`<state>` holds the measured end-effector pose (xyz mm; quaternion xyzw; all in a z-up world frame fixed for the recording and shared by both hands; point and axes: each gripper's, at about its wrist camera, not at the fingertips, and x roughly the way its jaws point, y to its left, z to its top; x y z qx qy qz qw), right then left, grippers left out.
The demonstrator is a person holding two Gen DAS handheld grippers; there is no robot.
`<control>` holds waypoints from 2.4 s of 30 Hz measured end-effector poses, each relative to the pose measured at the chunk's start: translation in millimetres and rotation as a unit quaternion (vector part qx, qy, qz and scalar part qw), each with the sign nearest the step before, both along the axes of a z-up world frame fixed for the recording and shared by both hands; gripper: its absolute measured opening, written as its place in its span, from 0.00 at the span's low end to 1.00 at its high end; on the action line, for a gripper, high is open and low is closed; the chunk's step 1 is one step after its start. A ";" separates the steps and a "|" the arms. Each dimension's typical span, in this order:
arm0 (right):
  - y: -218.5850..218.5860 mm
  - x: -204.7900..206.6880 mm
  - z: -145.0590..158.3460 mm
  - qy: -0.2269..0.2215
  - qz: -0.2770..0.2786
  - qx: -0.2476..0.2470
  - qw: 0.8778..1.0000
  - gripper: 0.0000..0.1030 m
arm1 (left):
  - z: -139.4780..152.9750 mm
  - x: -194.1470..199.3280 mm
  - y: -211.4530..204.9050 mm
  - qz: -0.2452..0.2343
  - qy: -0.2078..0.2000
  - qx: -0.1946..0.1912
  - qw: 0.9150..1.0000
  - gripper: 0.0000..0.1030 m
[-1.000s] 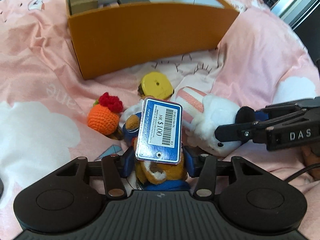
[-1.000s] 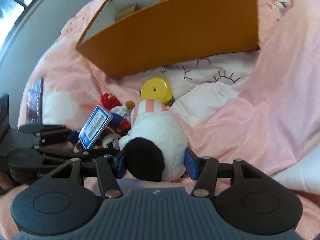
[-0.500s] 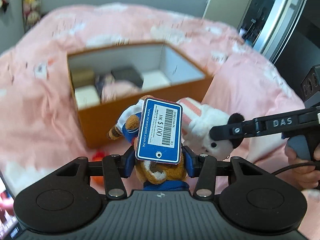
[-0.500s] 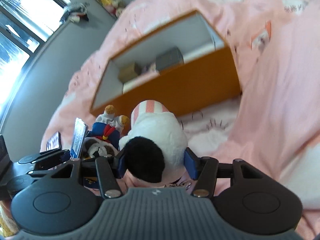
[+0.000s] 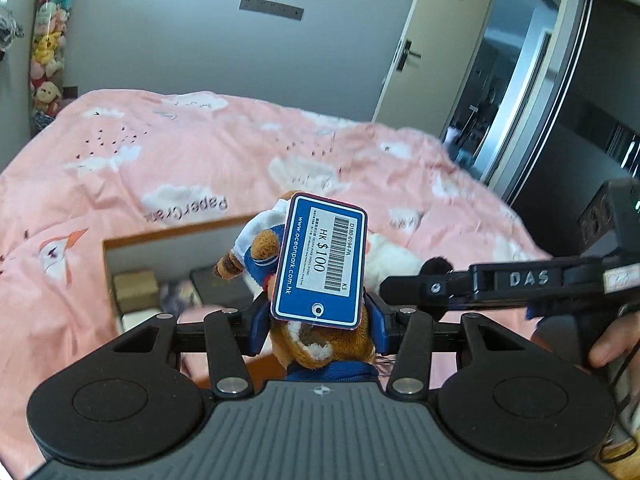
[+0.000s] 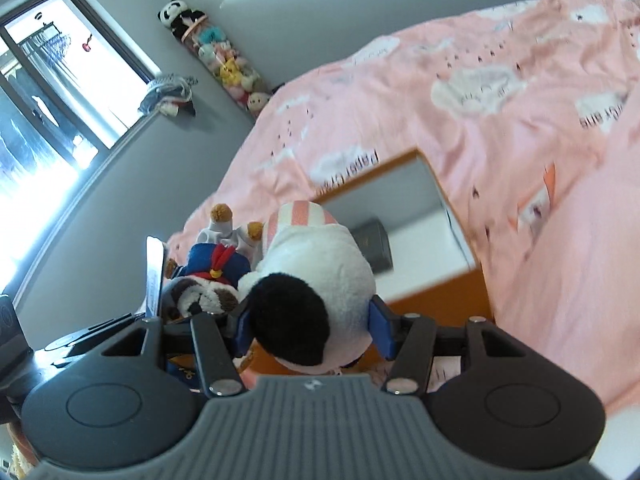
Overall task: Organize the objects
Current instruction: 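Carry the bear with the left tool while the right tool carries the white plush over the orange box, then lower the bear and white plush into the orange box and open both tools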
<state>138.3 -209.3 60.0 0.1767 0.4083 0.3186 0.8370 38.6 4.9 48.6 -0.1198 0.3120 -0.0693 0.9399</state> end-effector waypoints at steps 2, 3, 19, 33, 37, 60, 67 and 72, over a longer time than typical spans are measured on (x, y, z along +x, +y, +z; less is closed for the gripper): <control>5.8 14.7 2.5 0.000 -0.005 0.000 1.000 0.57 | 1.5 15.0 8.8 -0.005 0.002 -0.012 1.000 0.54; 9.5 23.7 1.7 0.002 -0.006 -0.001 1.000 0.57 | -0.7 23.7 13.2 -0.005 0.007 -0.020 1.000 0.54; 34.8 117.3 -68.1 0.109 -0.009 -0.113 0.988 0.57 | -91.4 121.7 37.9 0.019 0.136 -0.117 0.984 0.54; 53.7 134.1 -84.4 0.131 0.022 -0.203 0.970 0.60 | -143.3 140.9 45.8 0.050 0.212 -0.162 0.962 0.57; 62.2 133.7 -83.5 0.118 0.037 -0.212 0.969 0.60 | -146.2 140.6 41.4 0.049 0.207 -0.146 0.966 0.58; 72.6 117.2 -82.1 0.072 0.141 -0.300 0.941 0.14 | -133.3 128.7 22.8 0.015 0.206 -0.076 0.975 0.33; 76.2 114.5 -76.0 0.065 0.145 -0.300 0.941 0.17 | -147.6 133.9 22.4 0.019 0.245 -0.095 0.965 0.33; 80.7 114.2 -79.2 0.040 0.137 -0.308 0.941 0.18 | -155.4 132.5 16.7 0.021 0.252 -0.091 0.963 0.31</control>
